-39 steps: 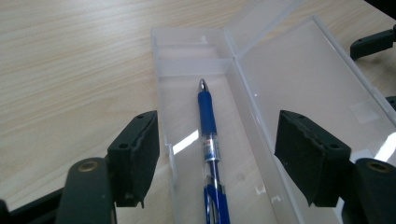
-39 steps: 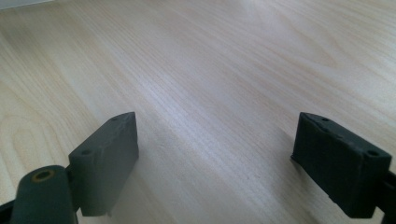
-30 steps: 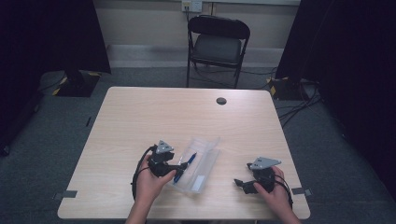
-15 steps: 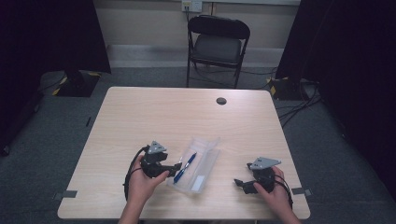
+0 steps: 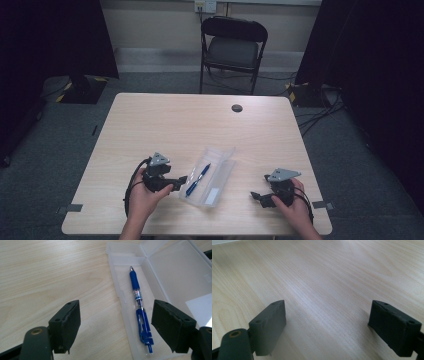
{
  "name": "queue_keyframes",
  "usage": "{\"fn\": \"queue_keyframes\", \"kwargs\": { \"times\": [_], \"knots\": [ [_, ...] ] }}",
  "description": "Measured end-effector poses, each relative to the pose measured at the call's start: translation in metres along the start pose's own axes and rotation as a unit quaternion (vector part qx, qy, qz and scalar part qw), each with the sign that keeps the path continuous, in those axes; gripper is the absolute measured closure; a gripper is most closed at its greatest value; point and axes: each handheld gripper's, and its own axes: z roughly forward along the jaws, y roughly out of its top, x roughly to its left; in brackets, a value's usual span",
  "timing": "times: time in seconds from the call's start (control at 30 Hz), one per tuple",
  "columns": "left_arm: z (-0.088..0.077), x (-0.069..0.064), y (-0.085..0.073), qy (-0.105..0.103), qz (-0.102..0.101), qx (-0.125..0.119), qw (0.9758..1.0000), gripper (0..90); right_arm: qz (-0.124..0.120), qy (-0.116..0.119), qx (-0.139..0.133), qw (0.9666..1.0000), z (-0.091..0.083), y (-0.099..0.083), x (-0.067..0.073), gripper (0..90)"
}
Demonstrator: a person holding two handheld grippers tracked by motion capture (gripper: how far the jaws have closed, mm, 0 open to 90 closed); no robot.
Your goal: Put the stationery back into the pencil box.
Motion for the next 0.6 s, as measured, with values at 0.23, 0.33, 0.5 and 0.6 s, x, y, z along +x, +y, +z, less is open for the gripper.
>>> {"fn": "queue_keyframes", "kwargs": {
  "times": [0.23, 0.33, 0.5, 0.6],
  "knots": [
    [-0.004, 0.007, -0.005, 0.001, -0.001, 0.002, 1.0000, 19.4, 0.000, 0.000, 0.000, 1.0000, 0.000, 0.000, 0.000, 13.4],
    [-0.007, 0.012, -0.010, 0.002, -0.004, 0.003, 1.0000, 18.5, 0.000, 0.000, 0.000, 1.0000, 0.000, 0.000, 0.000, 13.4],
    [-0.009, 0.016, -0.016, 0.003, -0.014, 0.007, 0.9999, 18.1, 0.000, -0.001, 0.000, 1.0000, 0.000, 0.000, 0.000, 13.4],
    [-0.011, 0.020, -0.021, 0.009, -0.018, 0.008, 0.9998, 18.0, 0.000, -0.001, -0.001, 1.0000, 0.000, 0.000, 0.000, 13.4]
  ]
}}
